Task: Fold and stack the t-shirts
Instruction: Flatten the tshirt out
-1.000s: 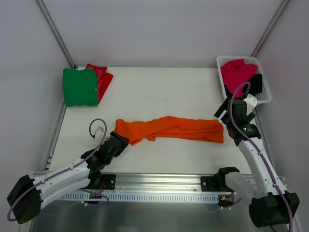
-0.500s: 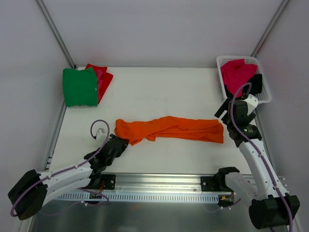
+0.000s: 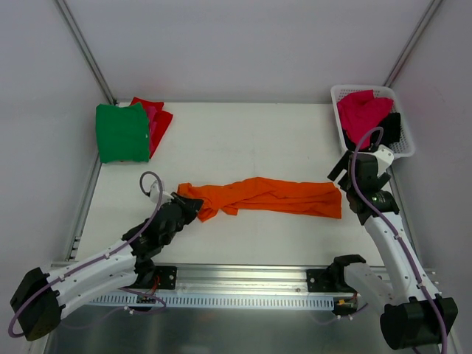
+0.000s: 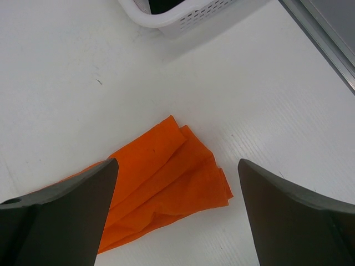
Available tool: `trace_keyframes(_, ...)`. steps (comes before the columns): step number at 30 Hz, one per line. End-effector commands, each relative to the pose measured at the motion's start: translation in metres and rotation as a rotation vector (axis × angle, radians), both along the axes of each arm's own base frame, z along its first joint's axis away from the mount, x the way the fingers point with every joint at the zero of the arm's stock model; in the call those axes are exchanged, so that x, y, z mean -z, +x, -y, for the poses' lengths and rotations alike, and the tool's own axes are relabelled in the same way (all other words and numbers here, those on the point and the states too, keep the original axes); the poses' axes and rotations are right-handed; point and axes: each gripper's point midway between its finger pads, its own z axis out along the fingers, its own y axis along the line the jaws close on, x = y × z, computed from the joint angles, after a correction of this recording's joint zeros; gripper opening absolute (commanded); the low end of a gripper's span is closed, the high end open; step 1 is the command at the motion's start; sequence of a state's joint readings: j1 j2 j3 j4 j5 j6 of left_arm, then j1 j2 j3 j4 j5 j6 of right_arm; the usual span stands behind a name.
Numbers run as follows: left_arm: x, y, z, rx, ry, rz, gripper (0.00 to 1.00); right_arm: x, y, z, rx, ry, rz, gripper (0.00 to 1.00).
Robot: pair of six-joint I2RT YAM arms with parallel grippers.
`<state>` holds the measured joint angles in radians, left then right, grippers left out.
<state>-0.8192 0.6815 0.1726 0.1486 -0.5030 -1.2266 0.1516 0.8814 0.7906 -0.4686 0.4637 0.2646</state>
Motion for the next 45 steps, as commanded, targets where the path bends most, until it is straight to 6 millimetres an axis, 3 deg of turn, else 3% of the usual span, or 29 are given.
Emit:
trace_keyframes(1, -0.068, 0.005, 0.021, 0.094, -0.03, 0.111, 0.0, -0.006, -0.001, 0.006, 0.019, -0.019, 0.021, 0.94)
trace_keyframes(6, -0.1, 0.013, 0.022, 0.105, 0.034, 0.172, 0.0, -0.005, 0.0, 0.004, 0.013, -0.013, 0.018, 0.94)
trace_keyframes(12, -0.127, 0.05, 0.006, -0.015, 0.198, 0.261, 0.0, -0.006, 0.001, 0.003, 0.006, -0.007, 0.02, 0.94)
trace_keyframes(16, -0.141, 0.106, 0.015, 0.045, 0.242, 0.289, 0.0, -0.006, 0.002, 0.001, -0.005, 0.0, 0.018, 0.94)
trace_keyframes(19, -0.141, 0.149, 0.013, 0.053, 0.319, 0.266, 0.0, -0.006, 0.001, 0.0, -0.01, -0.001, 0.02, 0.94)
trace_keyframes(24, -0.132, 0.212, -0.007, 0.007, 0.357, 0.202, 0.0, -0.001, 0.0, -0.002, -0.02, 0.007, 0.011, 0.94)
trace_keyframes(25, -0.131, 0.233, -0.013, 0.007, 0.35, 0.188, 0.0, 0.0, 0.001, -0.002, -0.023, 0.006, 0.01, 0.94)
trace_keyframes(27, -0.123, 0.252, -0.021, 0.006, 0.352, 0.147, 0.0, 0.002, 0.001, -0.004, -0.031, 0.009, 0.003, 0.94)
trace_keyframes(28, -0.118, 0.271, -0.023, -0.002, 0.355, 0.13, 0.0, 0.003, 0.002, -0.004, -0.035, 0.009, 0.0, 0.94)
trace_keyframes(29, -0.106, 0.28, -0.034, -0.009, 0.359, 0.083, 0.0, 0.003, 0.002, -0.006, -0.04, 0.015, 0.001, 0.94)
trace_keyframes(30, -0.099, 0.288, -0.039, -0.013, 0.358, 0.049, 0.06, 0.003, 0.003, -0.006, -0.043, 0.016, 0.002, 0.94)
trace_keyframes(31, -0.092, 0.309, -0.046, -0.017, 0.342, 0.018, 0.47, 0.005, 0.003, -0.008, -0.048, 0.021, -0.002, 0.94)
trace_keyframes(32, -0.074, 0.31, -0.048, -0.005, 0.343, -0.055, 0.68, 0.006, 0.004, -0.009, -0.054, 0.022, -0.005, 0.94)
trace_keyframes(33, -0.068, 0.323, -0.049, -0.005, 0.332, -0.068, 0.99, 0.008, 0.003, -0.009, -0.054, 0.022, -0.011, 0.94)
trace_keyframes(36, -0.051, 0.316, -0.051, 0.005, 0.321, -0.127, 0.99, 0.011, 0.002, -0.009, -0.055, 0.02, -0.017, 0.95)
trace_keyframes(41, -0.062, 0.29, -0.043, 0.055, 0.321, -0.076, 0.99, 0.014, 0.002, -0.006, -0.046, 0.011, -0.022, 0.95)
trace_keyframes(45, -0.06, 0.254, -0.035, 0.125, 0.301, -0.04, 0.99, 0.018, 0.006, -0.008, -0.048, 0.016, -0.031, 0.95)
